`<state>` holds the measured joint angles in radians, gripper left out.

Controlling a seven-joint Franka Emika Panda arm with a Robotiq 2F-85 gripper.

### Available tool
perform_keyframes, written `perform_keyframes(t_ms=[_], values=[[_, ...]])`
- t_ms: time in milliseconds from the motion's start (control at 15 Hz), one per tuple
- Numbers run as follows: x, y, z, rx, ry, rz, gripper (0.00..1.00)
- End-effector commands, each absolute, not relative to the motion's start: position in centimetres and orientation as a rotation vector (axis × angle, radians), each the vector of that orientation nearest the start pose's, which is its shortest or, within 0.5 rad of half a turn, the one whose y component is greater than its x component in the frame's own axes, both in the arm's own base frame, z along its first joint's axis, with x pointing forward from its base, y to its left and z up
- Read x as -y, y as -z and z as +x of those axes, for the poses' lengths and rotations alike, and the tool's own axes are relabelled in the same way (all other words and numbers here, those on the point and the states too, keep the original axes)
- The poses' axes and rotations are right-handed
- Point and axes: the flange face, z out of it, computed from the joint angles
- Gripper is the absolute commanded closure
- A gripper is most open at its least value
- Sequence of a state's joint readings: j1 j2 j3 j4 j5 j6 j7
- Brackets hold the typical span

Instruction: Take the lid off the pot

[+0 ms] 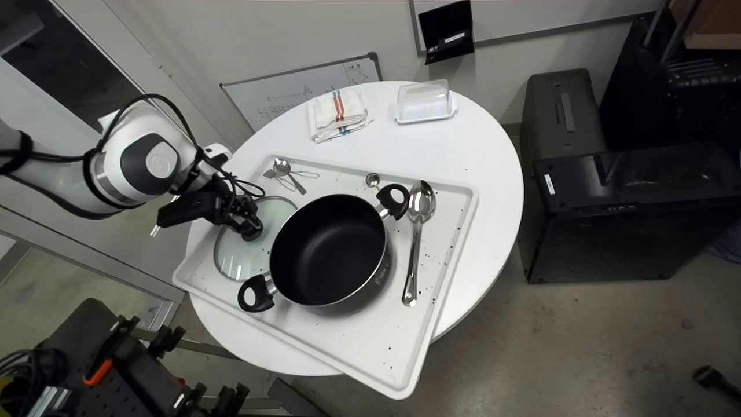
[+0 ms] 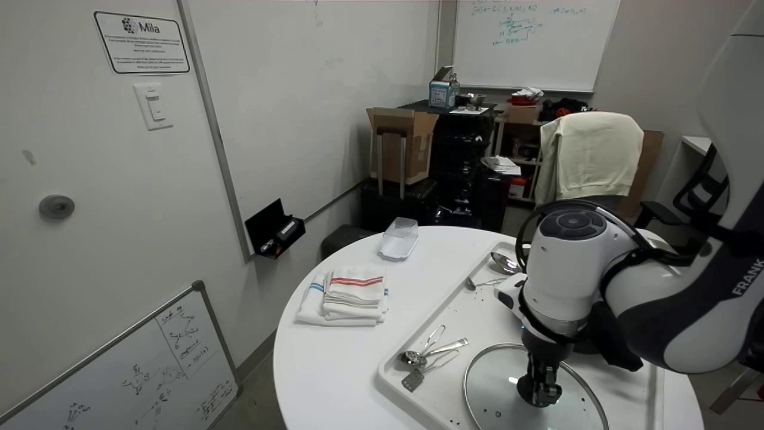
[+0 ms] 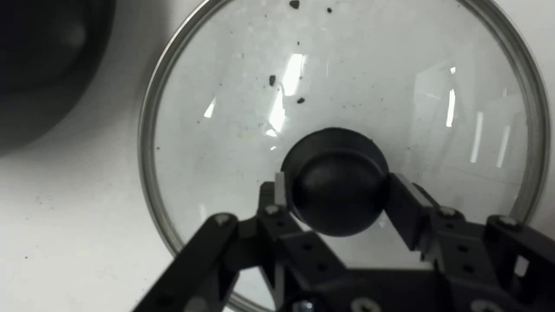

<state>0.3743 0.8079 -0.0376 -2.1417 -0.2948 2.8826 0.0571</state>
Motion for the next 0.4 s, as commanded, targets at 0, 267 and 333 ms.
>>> perform_keyframes(t_ms=[0,267,333], values=[[-18.7,-2.4,48.2,0.924,-0.028,-3.102,0.11],[-18.5,-3.4,47.1,0.934,-0.026,-3.080,0.00],[-18.4,-3.7,46.7,0.935,-0.027,-3.075,0.00]])
